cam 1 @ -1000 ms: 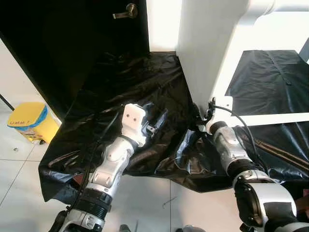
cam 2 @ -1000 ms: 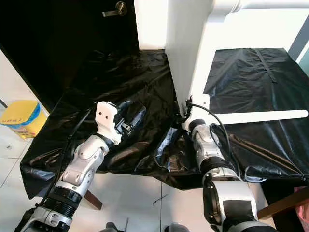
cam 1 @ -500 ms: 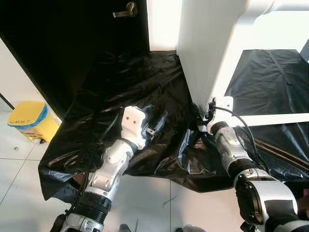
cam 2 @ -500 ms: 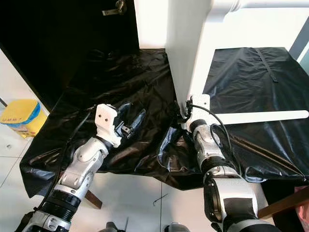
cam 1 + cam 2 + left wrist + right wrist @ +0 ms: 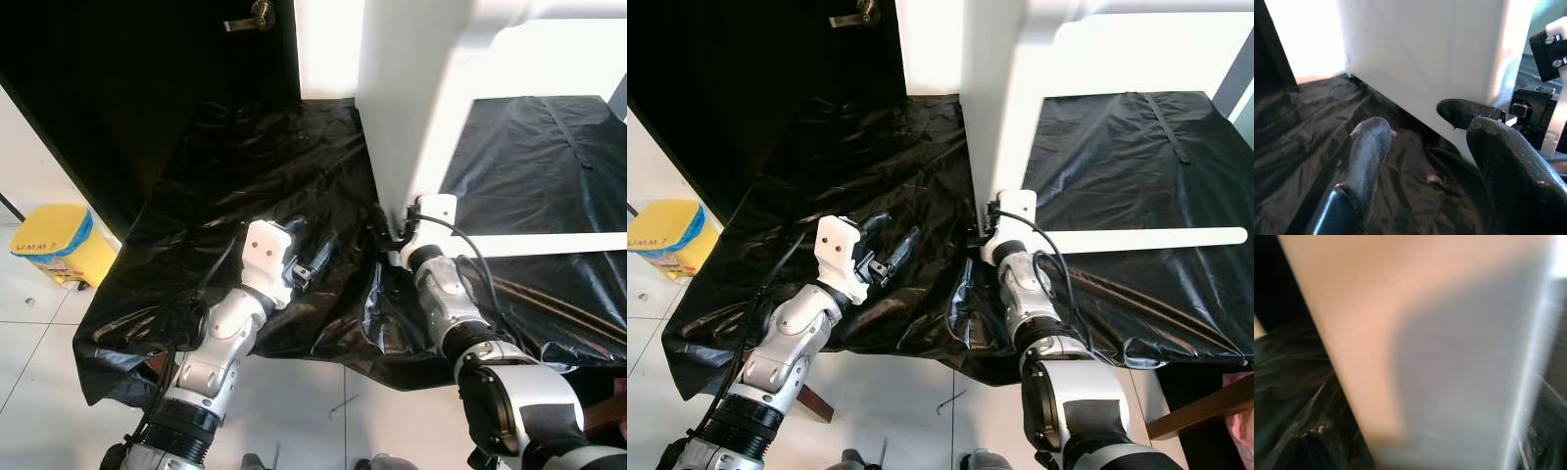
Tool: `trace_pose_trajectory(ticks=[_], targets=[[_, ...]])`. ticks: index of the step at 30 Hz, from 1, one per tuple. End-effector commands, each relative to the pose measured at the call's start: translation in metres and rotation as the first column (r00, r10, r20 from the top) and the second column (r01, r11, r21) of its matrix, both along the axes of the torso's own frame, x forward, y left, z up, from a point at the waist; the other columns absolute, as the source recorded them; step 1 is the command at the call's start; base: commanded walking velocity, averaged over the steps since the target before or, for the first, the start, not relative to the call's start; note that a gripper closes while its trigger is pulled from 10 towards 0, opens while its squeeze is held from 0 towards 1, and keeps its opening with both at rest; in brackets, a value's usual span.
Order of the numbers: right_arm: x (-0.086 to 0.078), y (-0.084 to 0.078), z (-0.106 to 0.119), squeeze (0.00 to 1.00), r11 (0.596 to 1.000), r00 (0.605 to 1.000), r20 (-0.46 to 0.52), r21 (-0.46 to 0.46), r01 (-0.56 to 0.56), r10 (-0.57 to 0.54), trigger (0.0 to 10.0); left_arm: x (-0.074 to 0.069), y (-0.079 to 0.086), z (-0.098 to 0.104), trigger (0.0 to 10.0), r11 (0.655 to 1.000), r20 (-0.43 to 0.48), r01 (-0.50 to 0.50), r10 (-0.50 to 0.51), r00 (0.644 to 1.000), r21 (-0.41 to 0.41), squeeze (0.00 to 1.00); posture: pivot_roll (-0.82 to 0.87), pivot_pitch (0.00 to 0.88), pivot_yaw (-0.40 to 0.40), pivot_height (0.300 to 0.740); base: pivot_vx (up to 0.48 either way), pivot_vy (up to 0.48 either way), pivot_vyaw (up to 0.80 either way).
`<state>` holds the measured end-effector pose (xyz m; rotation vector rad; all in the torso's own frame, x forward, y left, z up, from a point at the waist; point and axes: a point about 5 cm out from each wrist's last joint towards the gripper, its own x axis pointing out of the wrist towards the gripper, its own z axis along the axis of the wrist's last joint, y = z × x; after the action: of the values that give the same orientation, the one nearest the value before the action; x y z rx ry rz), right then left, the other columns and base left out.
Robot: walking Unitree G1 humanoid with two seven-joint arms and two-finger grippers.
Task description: Building children table
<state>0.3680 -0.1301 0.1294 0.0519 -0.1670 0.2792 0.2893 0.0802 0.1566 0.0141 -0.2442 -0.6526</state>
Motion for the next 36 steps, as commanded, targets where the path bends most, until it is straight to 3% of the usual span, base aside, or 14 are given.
trace_pose_trajectory(ticks=[1,7,17,18,19,20,23,24,25,26,29,31,36], targets=[[-0.006,0.008,-0.007,0.0,0.997,0.997,-0.004,0.017,-0.075,0.075,0.0,-0.004,-0.002,-0.002,10.0,0.998,-0.007,0.048,-0.048,0.999,0.026,0.0,-0.02,0.107,0.073,0.74,0.0,0.0,0.0],[-0.012,0.014,-0.01,0.0,0.994,0.995,0.014,0.037,-0.104,0.104,0.0,-0.005,-0.001,-0.002,10.0,0.999,-0.012,0.048,-0.047,0.999,0.024,0.0,-0.03,0.114,0.074,0.74,0.0,0.0,0.0],[-0.016,0.044,-0.01,0.0,0.964,0.992,-0.002,0.236,-0.123,0.127,0.0,-0.008,-0.003,-0.001,10.0,0.998,-0.02,0.056,-0.055,0.998,0.018,0.0,-0.03,0.124,0.074,0.74,0.0,0.0,0.0],[-0.017,0.054,-0.007,0.0,0.963,0.991,0.007,0.237,-0.128,0.13,7.7,-0.009,-0.004,-0.001,10.0,0.998,-0.02,0.056,-0.056,0.998,0.017,0.0,-0.02,0.124,0.073,0.74,0.0,0.0,0.0],[-0.017,0.054,-0.007,0.0,0.963,0.991,0.007,0.237,-0.128,0.13,7.7,-0.009,-0.004,-0.001,10.0,0.998,-0.02,0.056,-0.056,0.998,0.017,0.0,-0.02,0.124,0.073,0.74,0.0,0.0,0.0],[-0.018,0.058,-0.006,0.0,0.958,0.989,0.013,0.247,-0.144,0.145,10.0,-0.009,-0.003,-0.001,10.0,0.998,-0.02,0.055,-0.055,0.998,0.015,0.0,-0.02,0.126,0.069,0.74,0.0,0.0,0.0],[-0.02,0.06,-0.005,0.0,0.968,0.989,0.034,0.2,-0.15,0.146,10.0,-0.01,-0.003,-0.001,10.0,0.999,-0.019,0.052,-0.052,0.998,0.013,0.0,-0.02,0.128,0.065,0.74,0.0,0.0,0.0],[-0.021,0.058,-0.004,0.0,0.986,0.991,0.06,0.112,-0.122,0.116,10.0,-0.01,-0.003,0.0,10.0,0.999,-0.019,0.049,-0.049,0.999,0.008,0.0,-0.02,0.129,0.06,0.74,0.0,0.0,0.0],[-0.021,0.058,-0.004,0.0,0.986,0.991,0.06,0.112,-0.122,0.116,10.0,-0.01,-0.003,0.0,10.0,0.999,-0.019,0.049,-0.049,0.999,0.008,0.0,-0.02,0.129,0.06,0.74,0.0,0.0,0.0],[-0.022,0.051,-0.002,0.0,0.997,0.994,0.09,0.052,-0.064,0.059,10.0,-0.011,-0.003,0.0,10.0,0.999,-0.018,0.045,-0.045,0.999,0.004,0.0,-0.02,0.13,0.053,0.74,0.0,0.0,0.0],[-0.023,0.046,-0.003,0.0,0.996,0.995,0.089,0.075,-0.046,0.039,10.0,-0.011,-0.003,-0.001,10.0,0.999,-0.019,0.042,-0.042,0.999,-0.001,0.0,-0.02,0.132,0.048,0.74,0.0,0.0,0.0],[-0.028,0.037,-0.004,0.0,0.99,0.996,0.085,0.139,-0.037,0.025,10.0,-0.013,-0.004,-0.002,10.0,0.999,-0.023,0.039,-0.039,0.999,-0.009,0.0,-0.03,0.131,0.046,0.74,0.0,0.0,0.0],[-0.033,0.037,-0.004,0.0,0.994,0.994,0.106,0.104,-0.035,0.024,10.0,-0.013,-0.004,-0.001,10.0,0.999,-0.022,0.041,-0.041,0.999,-0.013,0.0,-0.03,0.132,0.045,0.74,0.0,0.0,0.0]])
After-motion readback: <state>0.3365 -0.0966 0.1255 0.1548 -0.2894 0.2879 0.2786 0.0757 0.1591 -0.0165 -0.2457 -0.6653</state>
